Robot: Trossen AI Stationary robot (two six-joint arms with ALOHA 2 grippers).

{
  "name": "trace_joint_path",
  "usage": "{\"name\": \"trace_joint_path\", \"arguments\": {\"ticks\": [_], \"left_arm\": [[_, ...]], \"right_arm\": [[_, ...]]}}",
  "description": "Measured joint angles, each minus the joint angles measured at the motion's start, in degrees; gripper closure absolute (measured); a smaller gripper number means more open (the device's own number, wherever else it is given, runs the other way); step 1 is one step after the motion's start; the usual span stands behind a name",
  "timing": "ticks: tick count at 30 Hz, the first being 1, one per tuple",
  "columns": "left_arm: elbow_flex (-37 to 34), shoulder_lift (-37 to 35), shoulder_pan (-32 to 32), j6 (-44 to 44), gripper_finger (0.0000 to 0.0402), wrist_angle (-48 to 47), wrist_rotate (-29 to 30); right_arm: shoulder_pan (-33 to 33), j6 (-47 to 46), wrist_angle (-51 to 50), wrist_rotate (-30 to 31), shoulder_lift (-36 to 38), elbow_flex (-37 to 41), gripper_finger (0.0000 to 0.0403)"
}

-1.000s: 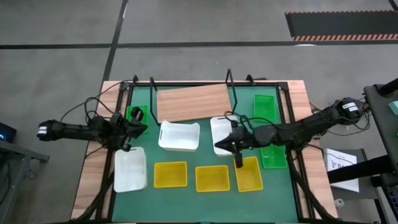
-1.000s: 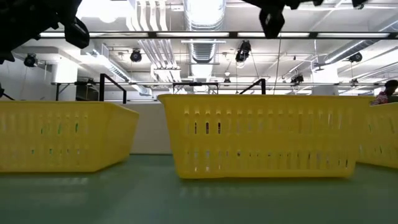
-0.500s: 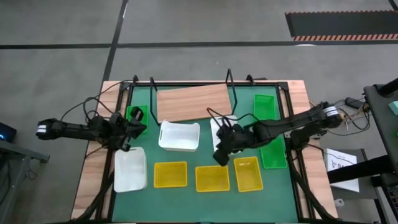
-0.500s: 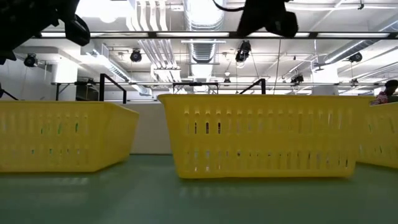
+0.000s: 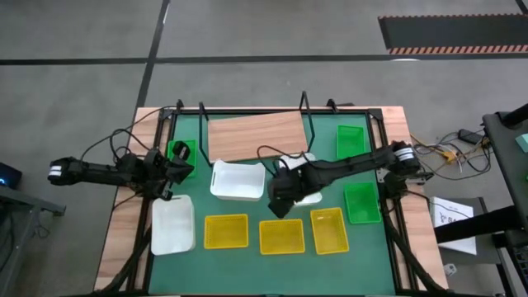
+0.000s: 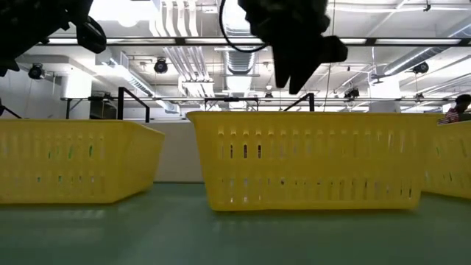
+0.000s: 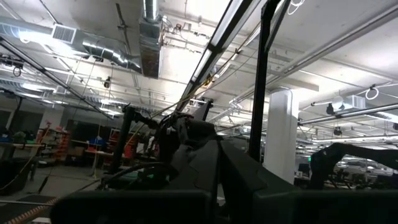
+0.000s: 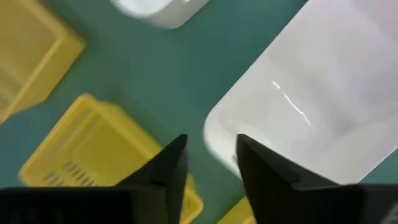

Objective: Stack baskets on shelf by color
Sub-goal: Put the right white bin on the shelf

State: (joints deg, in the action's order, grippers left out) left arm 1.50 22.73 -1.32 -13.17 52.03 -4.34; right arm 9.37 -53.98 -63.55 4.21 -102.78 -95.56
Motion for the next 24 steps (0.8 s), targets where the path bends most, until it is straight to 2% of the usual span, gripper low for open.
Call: {"name": "trace_joint_path", "arguments": {"ticks": [4,7,17,24], "left_arm": [[0.0,0.0,0.0,0.0,0.0402,0.0,0.0],[0.0,0.0,0.0,0.0,0.0402,0.0,0.0],[0.0,-0.1,0.0,0.0,0.0402,0.0,0.0],[0.0,-0.1,0.0,0.0,0.0402,-0.1,0.0]], "right_arm": [[-2.6,1.6,-0.9,-0.1,-2.8,-2.7,0.0220],[-4.0,3.1,-0.8,-0.3,-4.3,-3.7,0.0209],[-5.4,3.6,-2.5,0.3,-6.1,-3.2,0.0209],[-5.4,4.1,-1.5,0.3,-10.4,-3.0,0.0209]]}}
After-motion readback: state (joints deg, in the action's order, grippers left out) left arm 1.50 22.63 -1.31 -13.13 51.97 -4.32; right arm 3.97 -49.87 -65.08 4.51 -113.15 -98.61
